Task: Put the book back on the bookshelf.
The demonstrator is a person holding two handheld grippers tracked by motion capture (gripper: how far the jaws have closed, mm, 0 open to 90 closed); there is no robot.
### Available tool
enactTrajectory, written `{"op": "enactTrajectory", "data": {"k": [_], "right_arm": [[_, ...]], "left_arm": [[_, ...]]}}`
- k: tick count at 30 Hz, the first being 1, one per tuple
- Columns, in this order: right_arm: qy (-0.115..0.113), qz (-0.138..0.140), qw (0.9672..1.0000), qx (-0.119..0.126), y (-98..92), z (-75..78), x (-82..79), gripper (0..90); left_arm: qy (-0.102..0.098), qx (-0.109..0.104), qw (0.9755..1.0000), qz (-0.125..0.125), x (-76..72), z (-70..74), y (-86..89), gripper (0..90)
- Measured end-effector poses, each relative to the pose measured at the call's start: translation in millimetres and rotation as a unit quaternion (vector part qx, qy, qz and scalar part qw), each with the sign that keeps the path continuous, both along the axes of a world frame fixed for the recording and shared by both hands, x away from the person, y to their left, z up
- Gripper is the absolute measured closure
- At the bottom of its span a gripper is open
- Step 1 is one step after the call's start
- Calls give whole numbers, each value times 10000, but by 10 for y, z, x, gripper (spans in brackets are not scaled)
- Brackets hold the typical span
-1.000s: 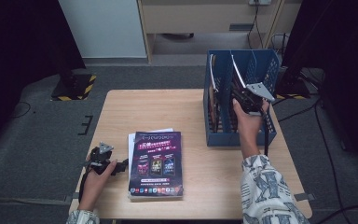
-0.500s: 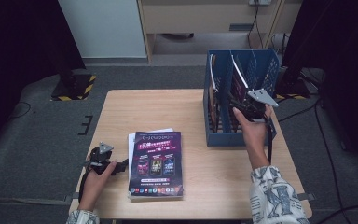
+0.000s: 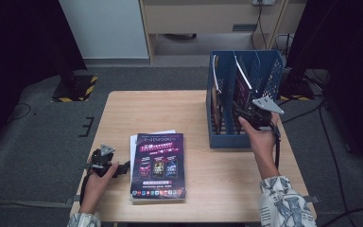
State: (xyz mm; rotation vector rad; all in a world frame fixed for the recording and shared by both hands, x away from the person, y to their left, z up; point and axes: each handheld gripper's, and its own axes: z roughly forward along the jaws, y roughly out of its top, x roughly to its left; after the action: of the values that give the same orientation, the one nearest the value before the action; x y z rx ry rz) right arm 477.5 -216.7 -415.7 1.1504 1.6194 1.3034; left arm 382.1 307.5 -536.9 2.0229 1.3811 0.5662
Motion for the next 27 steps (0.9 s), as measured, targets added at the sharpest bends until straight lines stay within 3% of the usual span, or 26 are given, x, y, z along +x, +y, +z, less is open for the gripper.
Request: {"op": "enactTrajectory", "data": {"k": [6,16,21,23,27], "right_arm": [[67,78,9999,44,-21,-47,-118,199],[135,212,9995,-197,-72,-227,-465,177],[257,375,9986,-253,-50,-274,-651,165],[417,533,9972,-329,-15,-337,-786,153],[528,646,9961,-286,40,-363,-866,153]], "left_arm": [[-1,-1,10000,2,0,0,0,0],[3,-8,10000,47,5,0,-2,0],[2,-6,10000,46,2,0,-3,0],[5,-5,10000,34,3,0,-1,0],[10,-14,10000,-34,-3,1,6,0]]}}
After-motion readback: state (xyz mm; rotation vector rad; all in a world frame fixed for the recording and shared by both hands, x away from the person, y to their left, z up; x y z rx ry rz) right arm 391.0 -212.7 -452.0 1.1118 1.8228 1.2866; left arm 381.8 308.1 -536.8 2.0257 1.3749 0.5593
